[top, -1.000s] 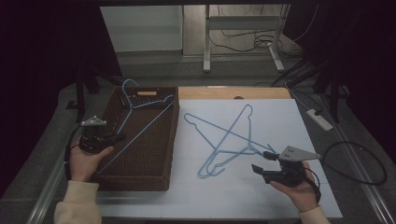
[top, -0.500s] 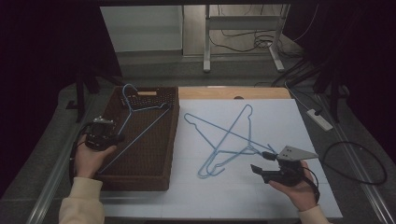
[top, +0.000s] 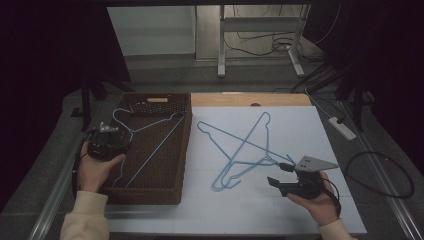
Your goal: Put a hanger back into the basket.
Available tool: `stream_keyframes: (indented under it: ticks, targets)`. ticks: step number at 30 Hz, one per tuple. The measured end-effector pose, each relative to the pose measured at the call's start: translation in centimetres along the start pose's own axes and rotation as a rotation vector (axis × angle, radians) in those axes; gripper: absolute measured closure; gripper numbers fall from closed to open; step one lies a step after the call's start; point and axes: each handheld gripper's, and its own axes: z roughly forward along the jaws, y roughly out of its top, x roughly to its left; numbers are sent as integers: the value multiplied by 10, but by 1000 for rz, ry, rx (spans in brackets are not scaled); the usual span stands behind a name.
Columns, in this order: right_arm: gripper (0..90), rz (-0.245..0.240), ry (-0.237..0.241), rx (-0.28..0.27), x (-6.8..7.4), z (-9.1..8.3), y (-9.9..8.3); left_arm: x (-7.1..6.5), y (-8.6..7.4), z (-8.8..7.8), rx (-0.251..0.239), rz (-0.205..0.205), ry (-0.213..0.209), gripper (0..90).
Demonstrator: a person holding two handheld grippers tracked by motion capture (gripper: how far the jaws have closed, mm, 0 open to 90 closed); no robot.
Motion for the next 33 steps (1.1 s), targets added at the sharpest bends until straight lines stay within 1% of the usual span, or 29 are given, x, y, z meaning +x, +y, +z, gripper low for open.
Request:
stream_keyframes:
  ticks: [1, 2, 3, 4, 6, 8, 10, 12, 13, 16, 18, 20, 24, 25, 26, 27, 28, 29, 31, 33]
  targets:
    - [305, 1, 0, 2, -1, 0, 0, -1, 0, -8, -38, -4, -30, 440]
    - [305, 2, -1, 3, -1, 0, 0, -1, 0, -8, -38, -4, -30, 424]
    - [305, 1, -2, 5, -1, 1, 0, -3, -1, -18, -92, -13, -109, 409]
    - [305, 1, -2, 5, -1, 1, 0, -3, -1, -18, -92, -13, -109, 399]
    - [305, 2, -3, 10, -1, 2, -1, -8, -2, -27, -133, 2, -164, 388]
    - [305, 1, -4, 15, -1, 2, -1, -11, -4, -32, -159, 8, -208, 372]
    - [305, -2, -3, 17, -1, 3, -1, -13, -7, -38, -192, 2, -253, 364]
    - [305, 0, -2, 20, -2, 4, -1, -16, -11, -43, -212, -2, -291, 356]
    - [305, 0, -2, 20, -2, 4, -1, -16, -11, -43, -212, -2, -291, 354]
    - [305, 3, -1, 22, -3, 5, -2, -22, -15, -47, -234, -6, -337, 349]
    - [305, 5, -1, 24, -4, 6, -2, -30, -18, -50, -245, 17, -351, 347]
    - [305, 4, -2, 25, -4, 7, -2, -32, -19, -51, -251, 24, -359, 345]
    - [305, 8, -7, 26, -5, 6, -3, -45, -19, -55, -285, 60, -402, 344]
    - [305, 7, -7, 25, -4, 6, -3, -48, -19, -55, -284, 71, -407, 342]
    - [305, 7, -7, 25, -4, 6, -3, -48, -19, -55, -284, 71, -407, 339]
    - [305, 6, -8, 24, -3, 6, -3, -53, -20, -55, -287, 85, -412, 338]
    - [305, 5, -8, 24, -3, 5, -3, -53, -20, -55, -287, 85, -412, 337]
    - [305, 4, -9, 24, -3, 5, -3, -57, -20, -56, -296, 89, -426, 337]
    - [305, 6, -9, 16, -3, 3, -3, -63, -21, -57, -307, 92, -433, 336]
    - [305, 6, -10, 12, -3, 2, -3, -65, -21, -57, -310, 94, -438, 336]
